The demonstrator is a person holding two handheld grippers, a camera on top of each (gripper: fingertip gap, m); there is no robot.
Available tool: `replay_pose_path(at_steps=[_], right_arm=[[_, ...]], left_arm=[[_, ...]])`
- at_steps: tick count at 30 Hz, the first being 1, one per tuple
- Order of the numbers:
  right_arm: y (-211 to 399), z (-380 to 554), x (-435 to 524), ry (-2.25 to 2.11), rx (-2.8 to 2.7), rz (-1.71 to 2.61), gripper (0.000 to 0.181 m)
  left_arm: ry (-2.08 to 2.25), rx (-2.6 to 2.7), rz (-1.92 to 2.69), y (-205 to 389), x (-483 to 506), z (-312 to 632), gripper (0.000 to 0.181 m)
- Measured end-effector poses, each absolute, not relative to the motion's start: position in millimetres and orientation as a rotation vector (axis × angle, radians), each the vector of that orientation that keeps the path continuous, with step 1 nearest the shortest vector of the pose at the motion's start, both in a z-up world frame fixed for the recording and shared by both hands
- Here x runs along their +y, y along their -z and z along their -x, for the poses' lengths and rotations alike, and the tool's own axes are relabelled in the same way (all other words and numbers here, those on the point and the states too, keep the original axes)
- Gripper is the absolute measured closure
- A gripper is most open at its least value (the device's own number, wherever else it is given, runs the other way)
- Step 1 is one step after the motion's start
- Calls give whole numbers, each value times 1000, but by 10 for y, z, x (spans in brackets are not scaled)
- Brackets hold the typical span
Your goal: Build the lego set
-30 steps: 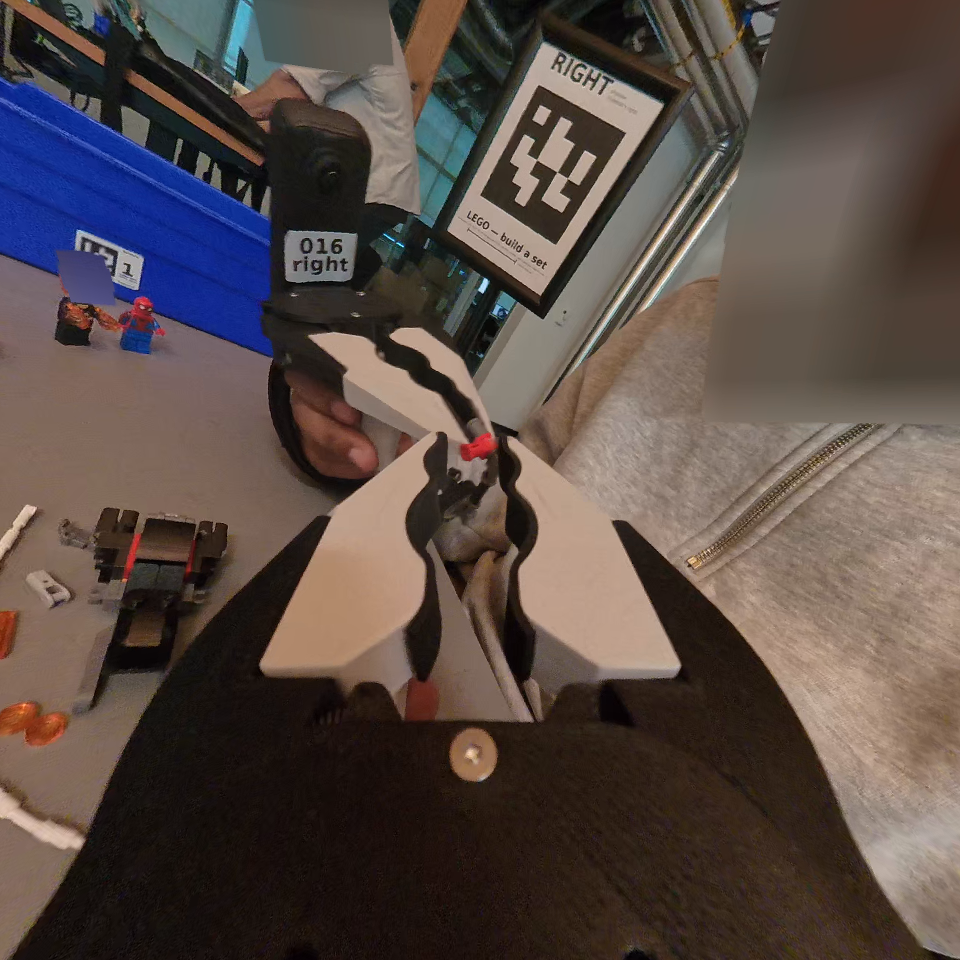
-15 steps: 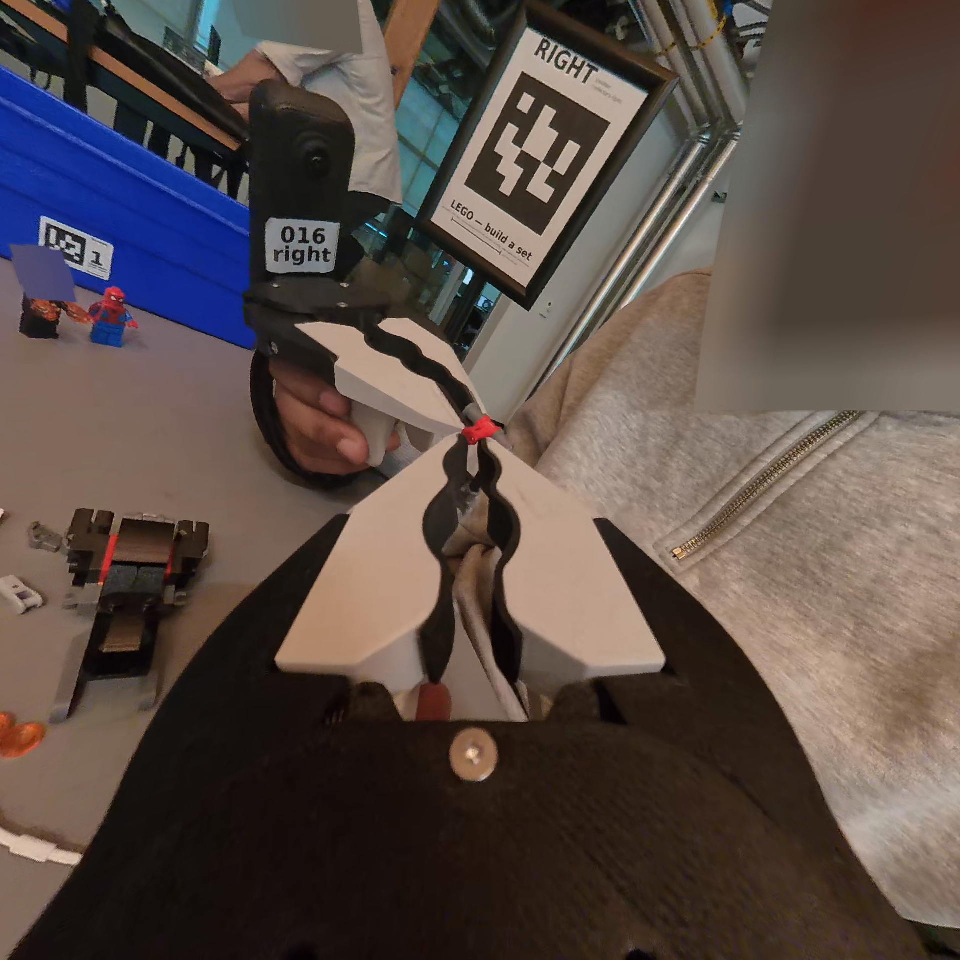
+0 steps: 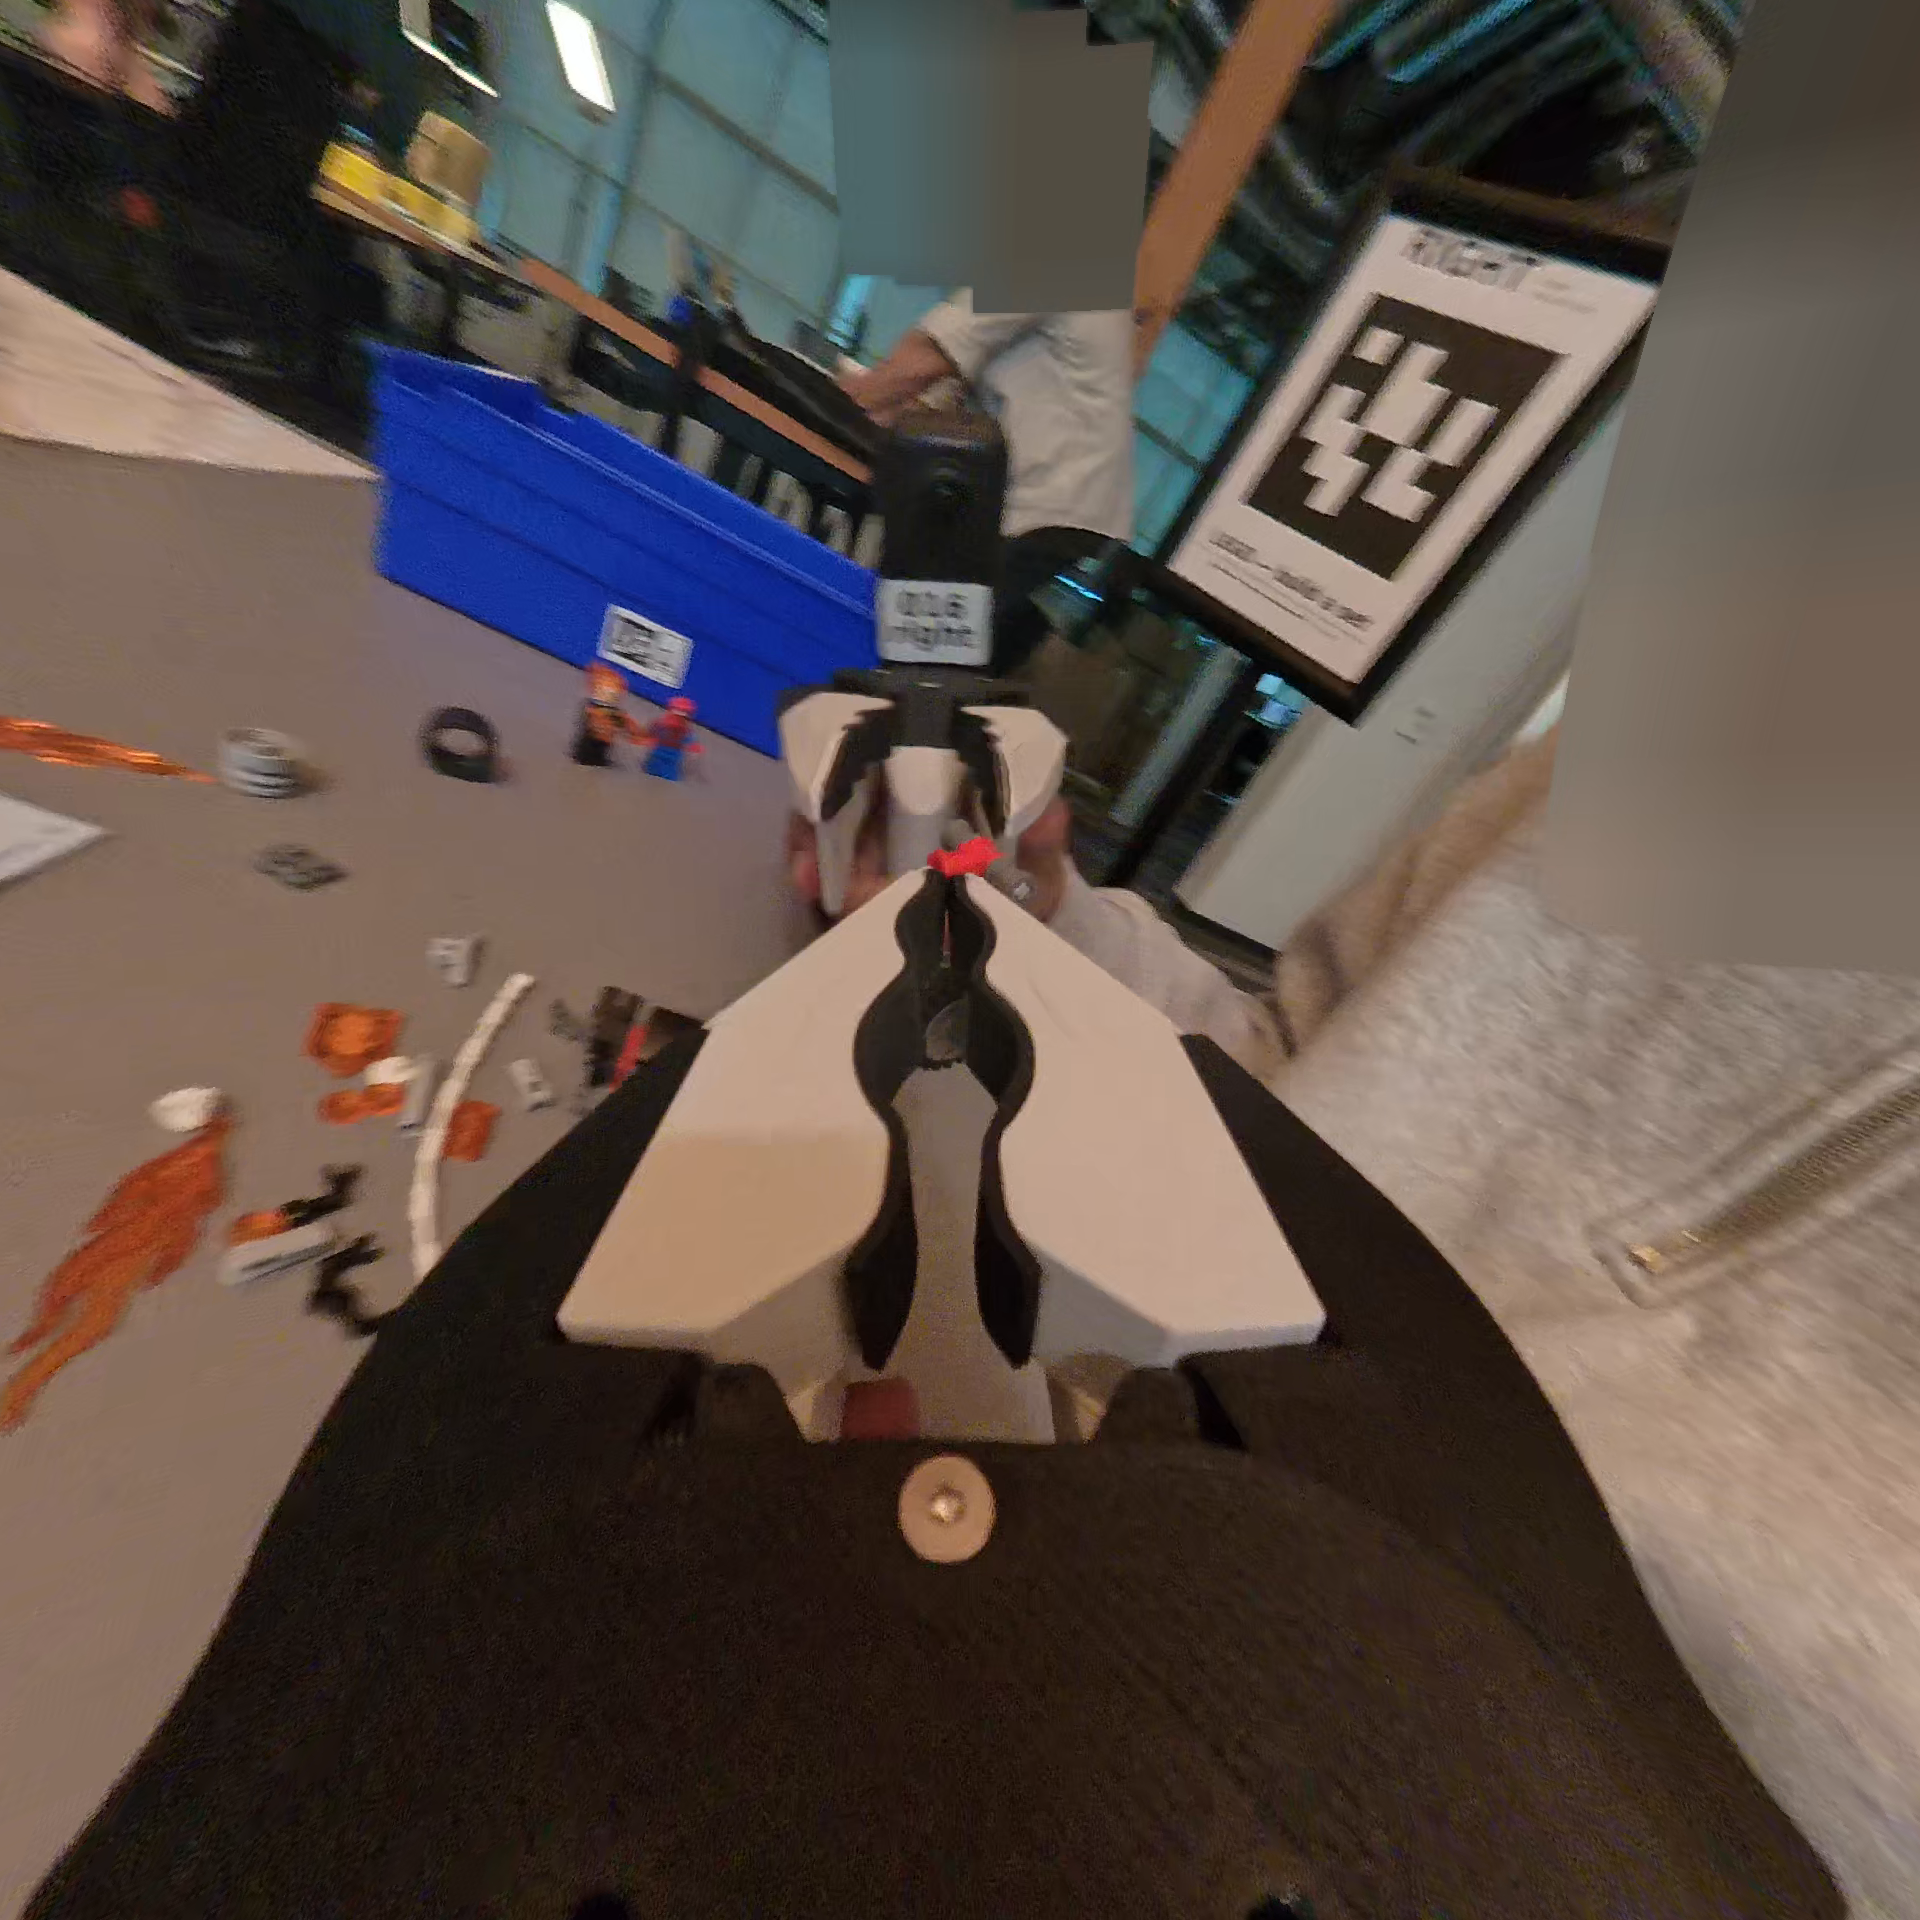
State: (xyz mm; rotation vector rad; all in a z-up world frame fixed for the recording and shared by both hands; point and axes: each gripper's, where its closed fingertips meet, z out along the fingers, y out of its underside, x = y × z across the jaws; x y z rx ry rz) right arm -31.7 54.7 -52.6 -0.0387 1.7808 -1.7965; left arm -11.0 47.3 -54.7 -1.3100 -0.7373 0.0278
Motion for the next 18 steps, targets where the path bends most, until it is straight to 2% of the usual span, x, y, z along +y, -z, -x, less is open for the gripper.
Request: replay_pose_path(at_steps=[7, 14, 18], right_arm=[[236, 664, 477, 2375, 1895, -206, 144], [469, 386, 146, 2344, 2207, -141, 140], [523, 340, 68, 2286, 2196, -170, 146]], left_arm=[[-289, -926, 1261, 599, 107, 334, 181], [-372, -944, 1250, 567, 57, 351, 181], [-371, -938, 1250, 561, 86, 344, 181]])
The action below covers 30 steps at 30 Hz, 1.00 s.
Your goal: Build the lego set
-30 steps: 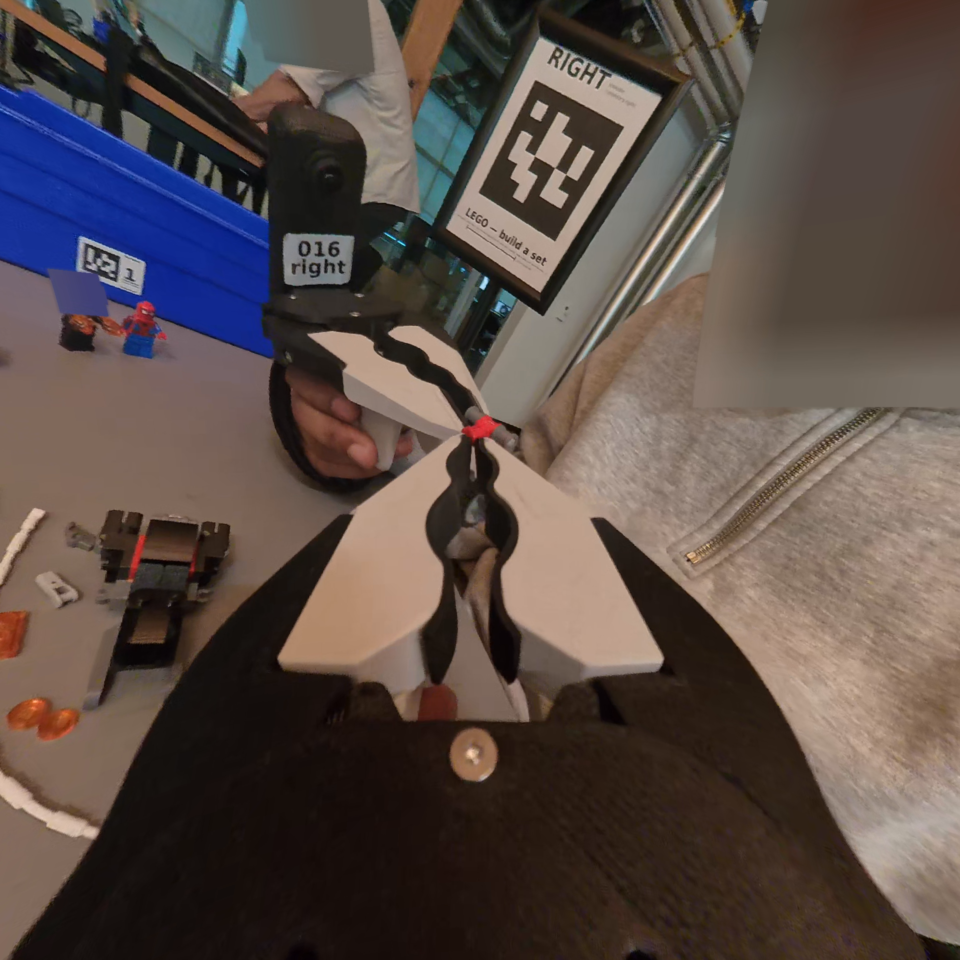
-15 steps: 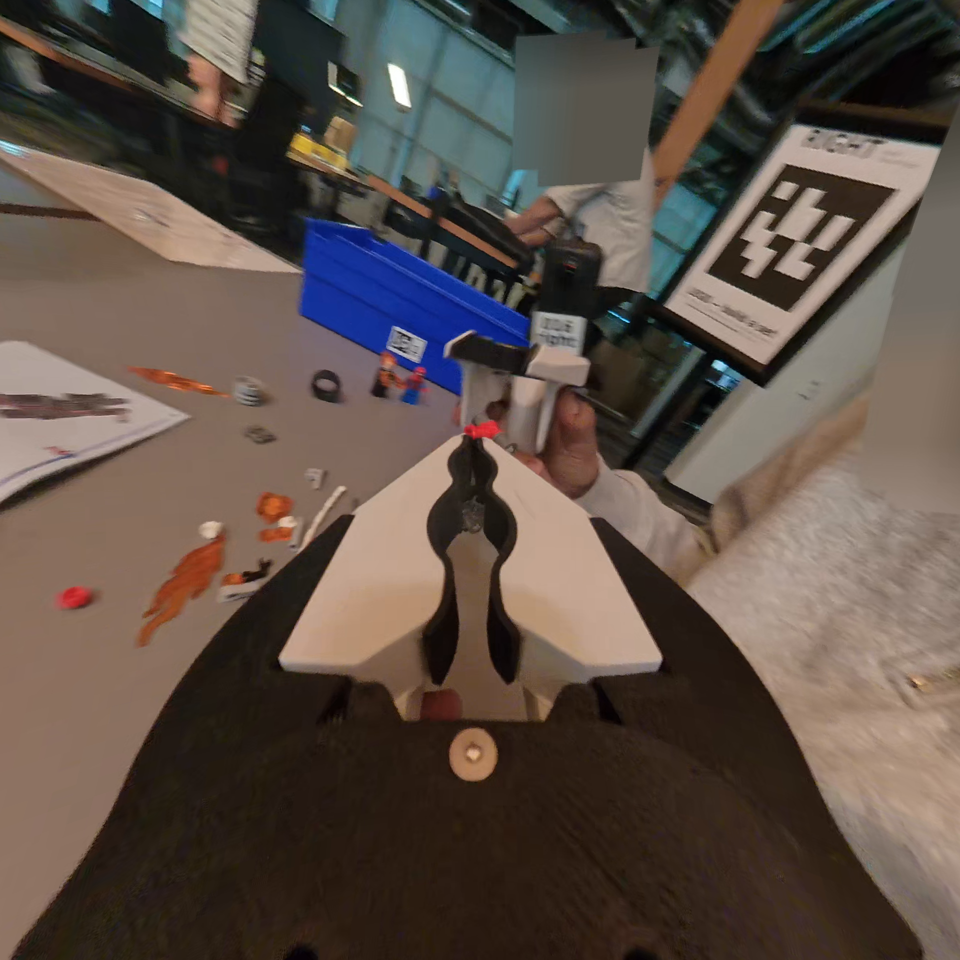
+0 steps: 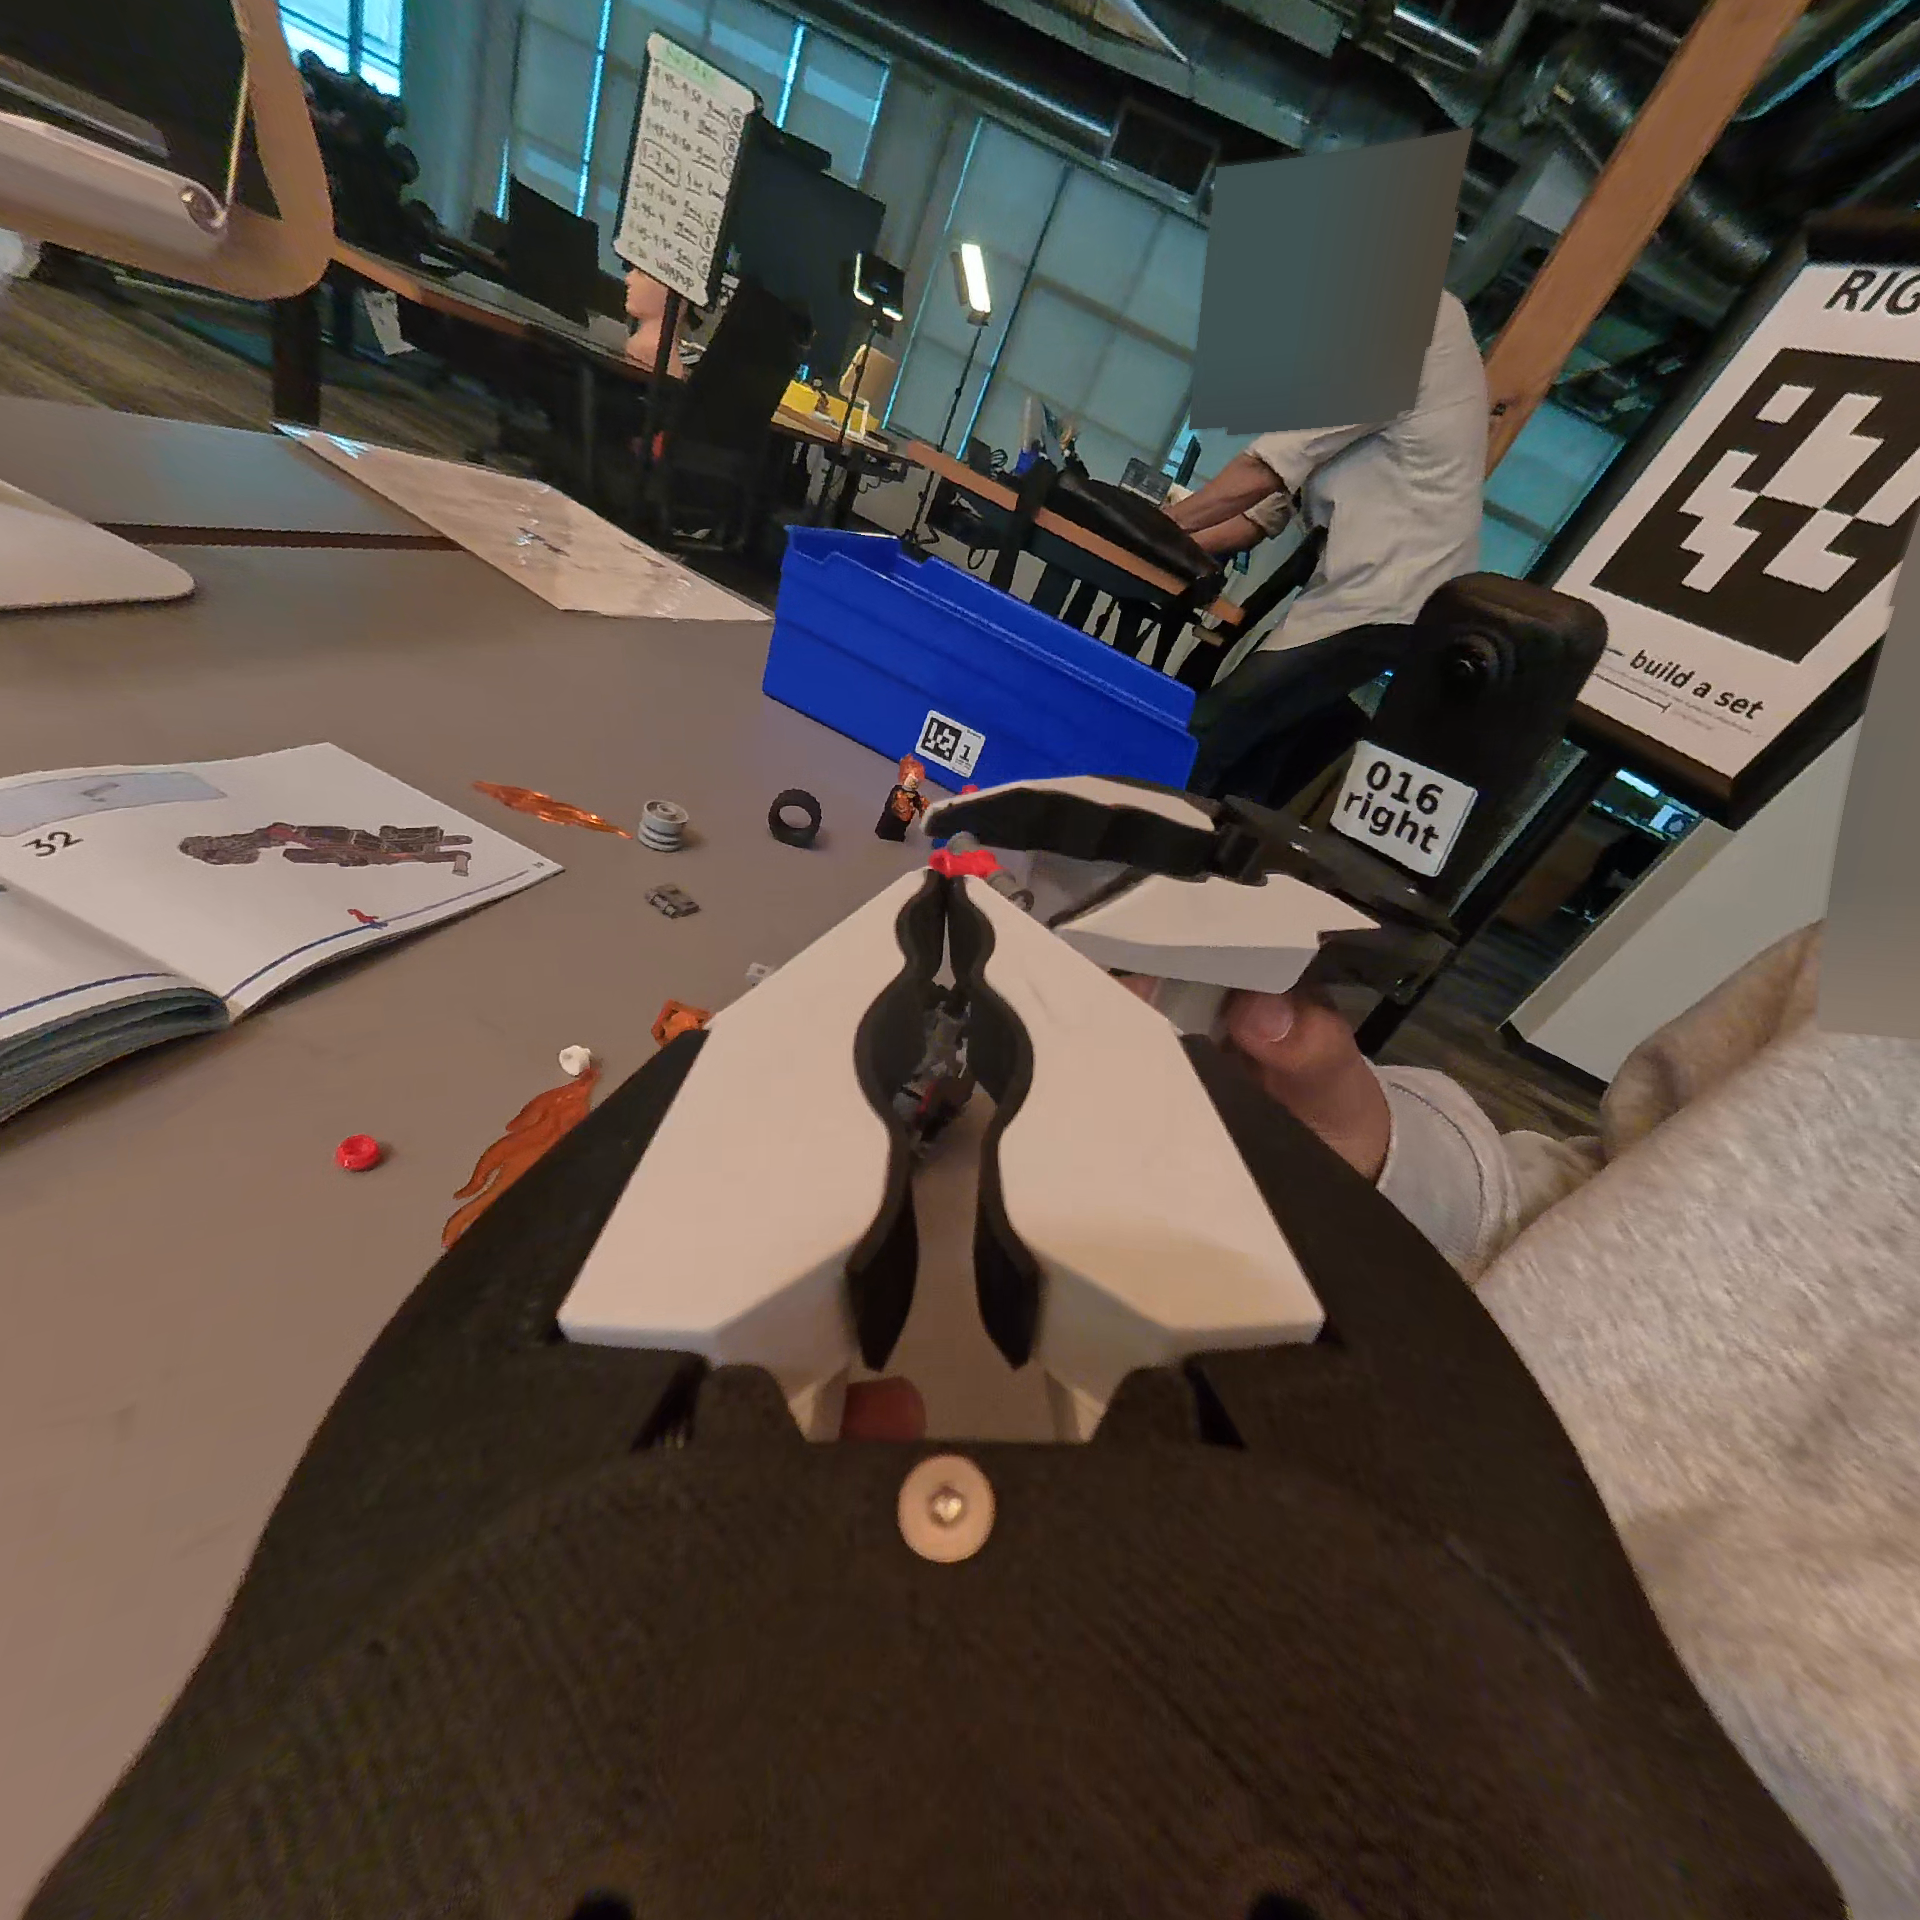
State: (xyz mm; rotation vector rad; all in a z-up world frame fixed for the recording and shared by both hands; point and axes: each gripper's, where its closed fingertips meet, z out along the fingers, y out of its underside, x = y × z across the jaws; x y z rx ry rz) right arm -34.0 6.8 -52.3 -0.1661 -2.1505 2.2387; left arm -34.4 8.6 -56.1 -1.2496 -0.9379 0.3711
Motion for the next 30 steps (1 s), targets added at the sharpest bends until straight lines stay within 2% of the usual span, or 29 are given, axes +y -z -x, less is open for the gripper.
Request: replay_pose_path(at_steps=[3, 13, 17, 22, 30], right_arm=[[538, 343, 64, -2236, -2168, 174, 159], [497, 367, 142, -2269, -2172, 156, 159], [406, 542, 402, -2175, -2180, 5, 159], [532, 598, 811, -1891, -2498, -355, 159], [1323, 680, 940, -1219, -3067, -809, 159]], left_arm=[[-373, -935, 1252, 560, 110, 342, 181], [-364, -898, 1265, 545, 167, 317, 181], [-390, -911, 1258, 543, 125, 332, 159], [-343, -1064, 1490, 907, 148, 409, 126], [-225, -1010, 1813, 1289, 460, 423, 125]])
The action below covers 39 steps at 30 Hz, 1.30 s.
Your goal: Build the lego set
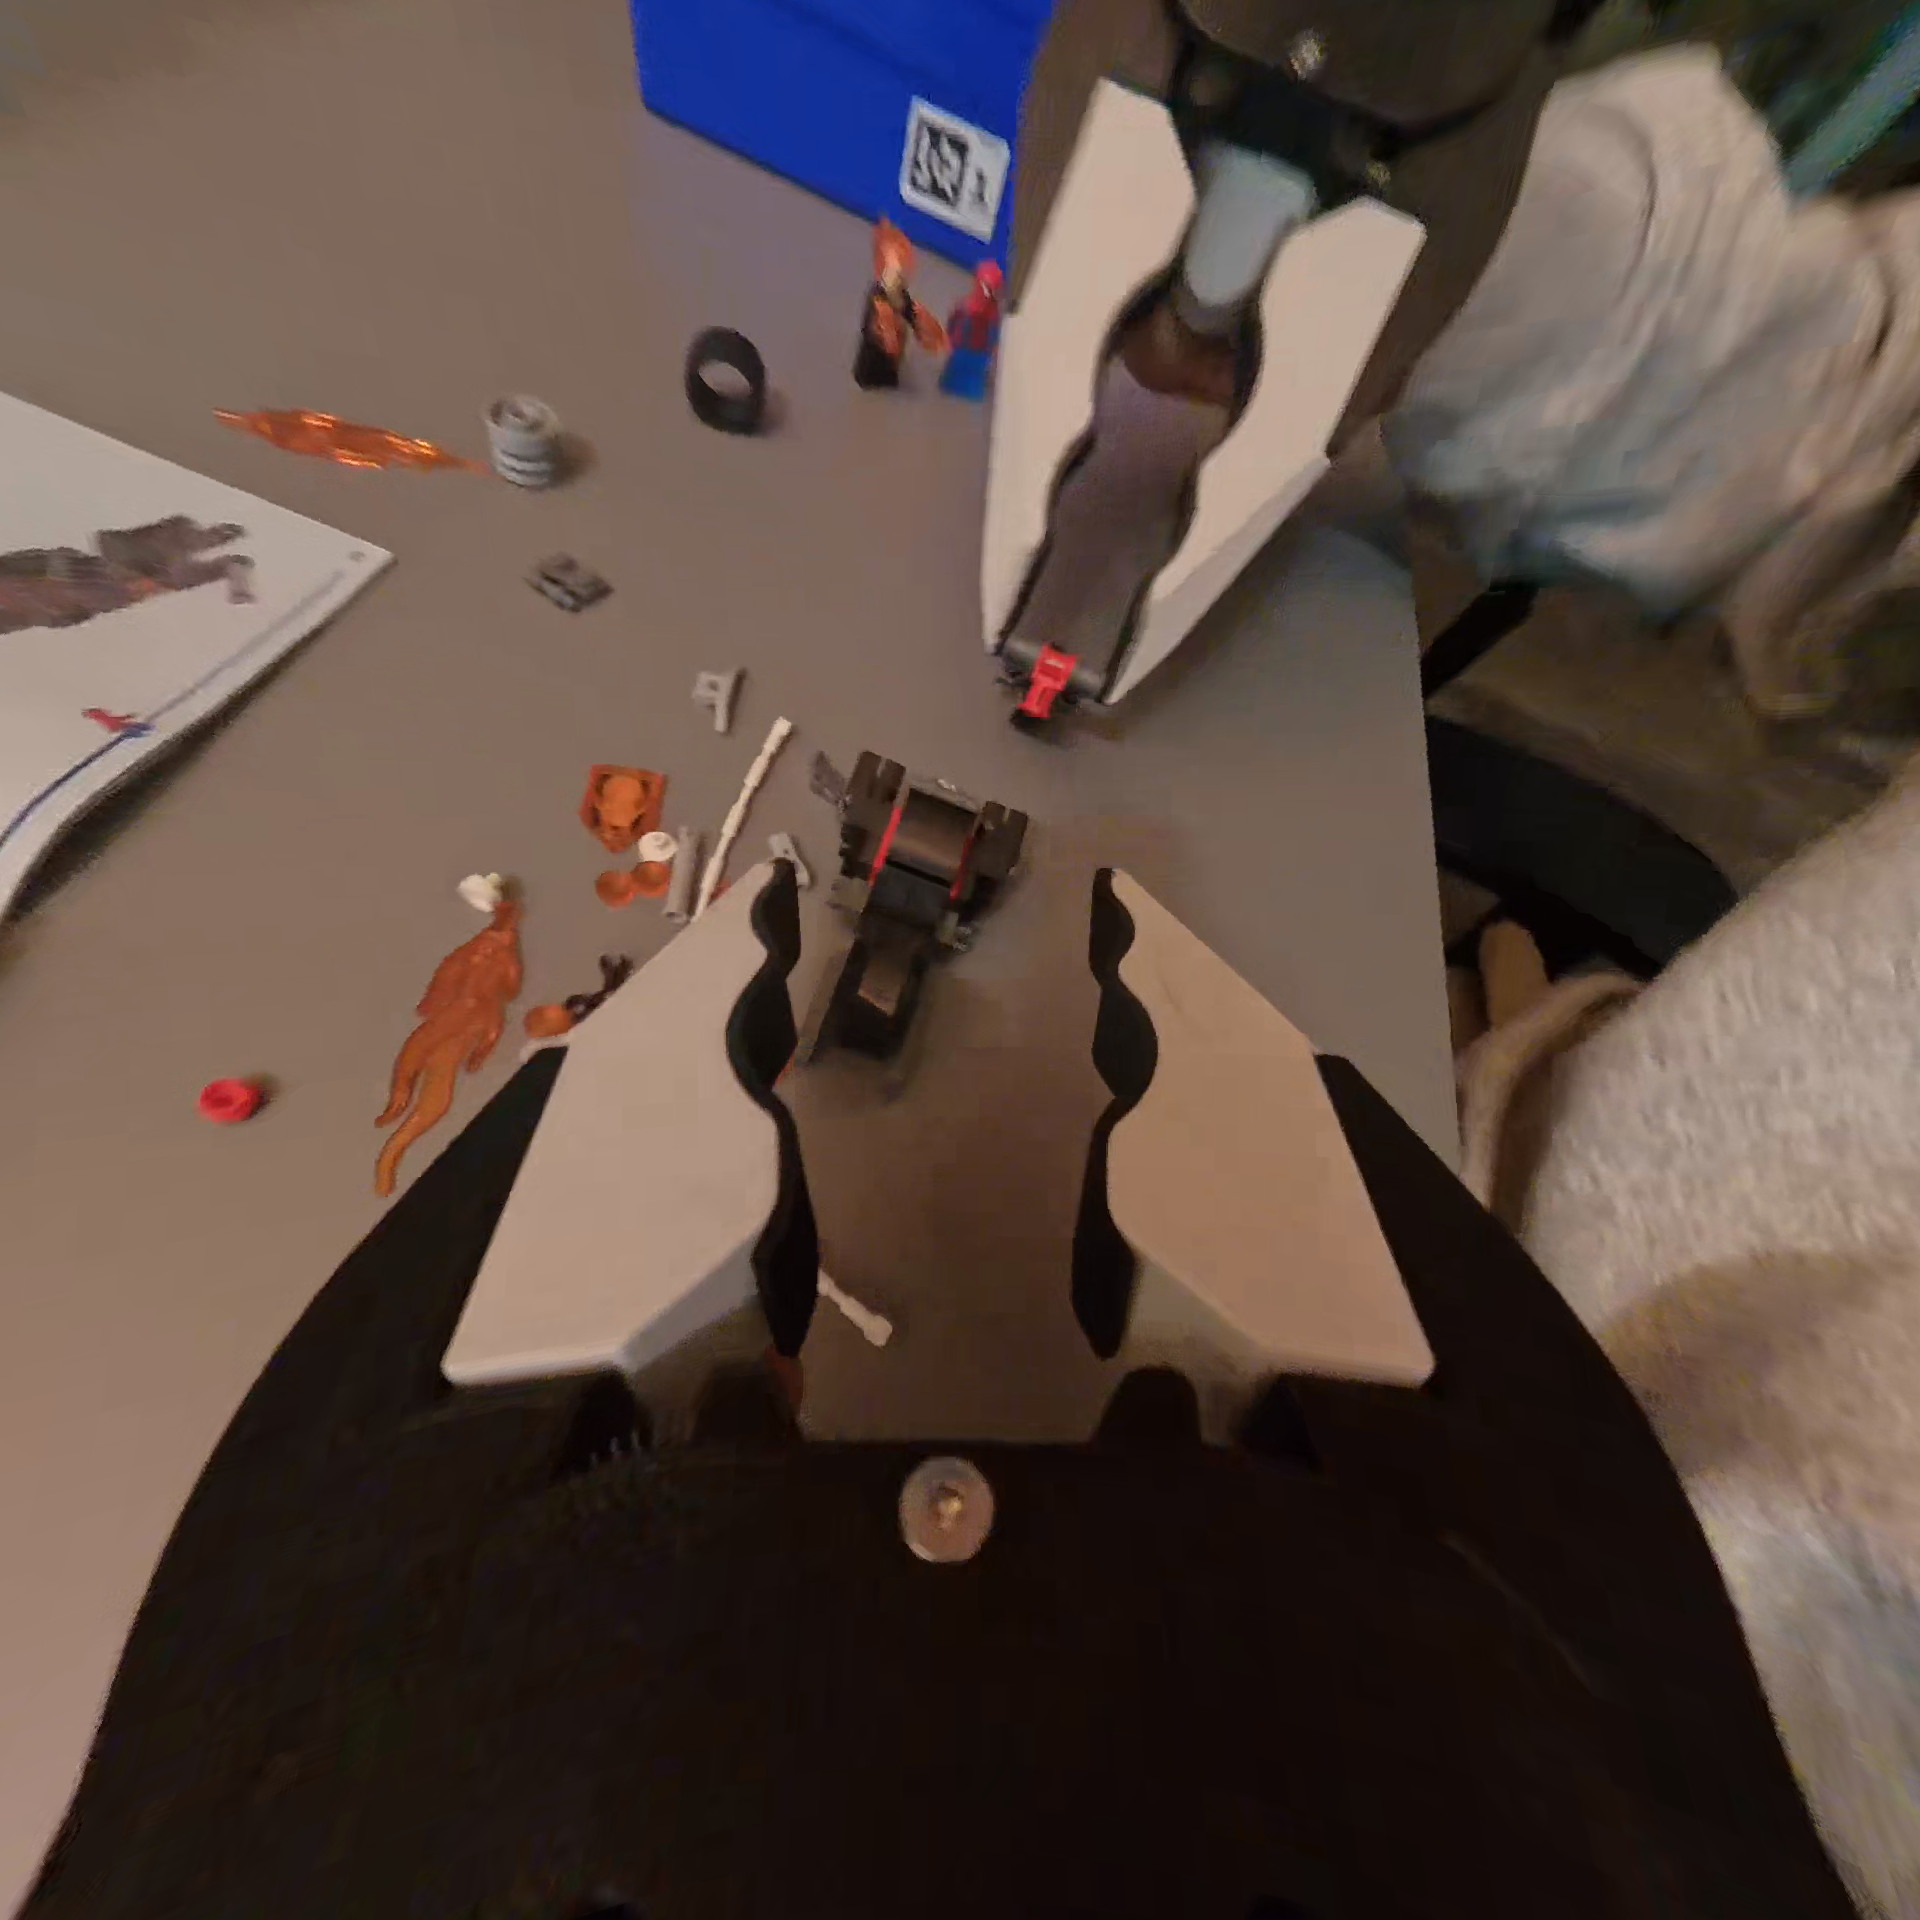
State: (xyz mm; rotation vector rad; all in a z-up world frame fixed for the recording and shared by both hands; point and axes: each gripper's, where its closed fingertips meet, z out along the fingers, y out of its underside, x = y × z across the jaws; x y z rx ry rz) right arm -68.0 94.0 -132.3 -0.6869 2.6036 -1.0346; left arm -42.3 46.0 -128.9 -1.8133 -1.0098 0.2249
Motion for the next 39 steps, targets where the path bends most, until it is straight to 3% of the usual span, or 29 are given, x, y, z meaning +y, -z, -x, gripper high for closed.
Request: replay_pose_path(at_steps=[15, 39], right_arm=[[1379, 667, 691, 769, 2627, 966, 159], [1433, 644, 741, 694, 2677, 931, 159]], left_arm=[[-210, -893, 2056, 1504, 595, 554, 157], [-208, -897, 2024, 1516, 621, 571, 158]])
